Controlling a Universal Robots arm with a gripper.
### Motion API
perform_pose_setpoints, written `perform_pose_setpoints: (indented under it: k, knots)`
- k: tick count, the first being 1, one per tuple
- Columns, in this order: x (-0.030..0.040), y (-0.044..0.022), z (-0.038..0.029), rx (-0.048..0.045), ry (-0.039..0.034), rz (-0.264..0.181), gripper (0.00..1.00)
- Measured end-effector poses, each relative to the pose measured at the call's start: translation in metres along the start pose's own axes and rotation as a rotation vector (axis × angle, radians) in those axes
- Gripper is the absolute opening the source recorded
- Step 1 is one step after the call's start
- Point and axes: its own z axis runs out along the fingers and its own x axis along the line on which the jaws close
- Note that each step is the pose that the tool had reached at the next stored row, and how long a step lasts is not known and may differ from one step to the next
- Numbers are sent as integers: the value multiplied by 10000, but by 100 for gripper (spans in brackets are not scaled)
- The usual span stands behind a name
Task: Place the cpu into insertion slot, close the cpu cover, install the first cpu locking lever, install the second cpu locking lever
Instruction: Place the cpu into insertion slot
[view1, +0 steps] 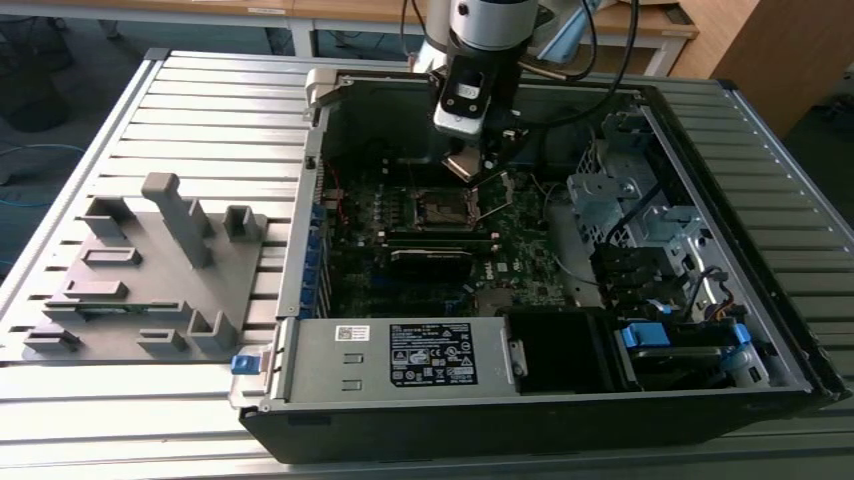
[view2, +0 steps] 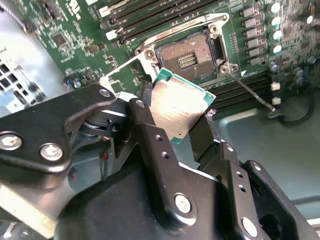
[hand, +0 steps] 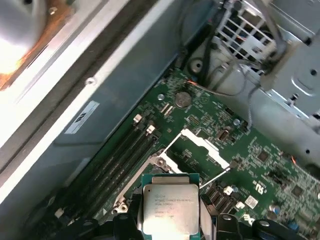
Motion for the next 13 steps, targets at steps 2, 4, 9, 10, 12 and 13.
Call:
perform_pose_setpoints:
  k: [2, 4, 9, 10, 12, 13]
  knots:
    - [0, -1, 5, -7, -32, 359, 54]
    - [0, -1, 9, -13, -65, 717, 54]
    - [0, -2, 22, -32, -146, 1623, 54]
    - [-1, -2, 24, -35, -163, 1803, 54]
    - [-1, -3, 24, -40, -183, 2040, 54]
    - [-1, -3, 24, -39, -184, 2044, 54]
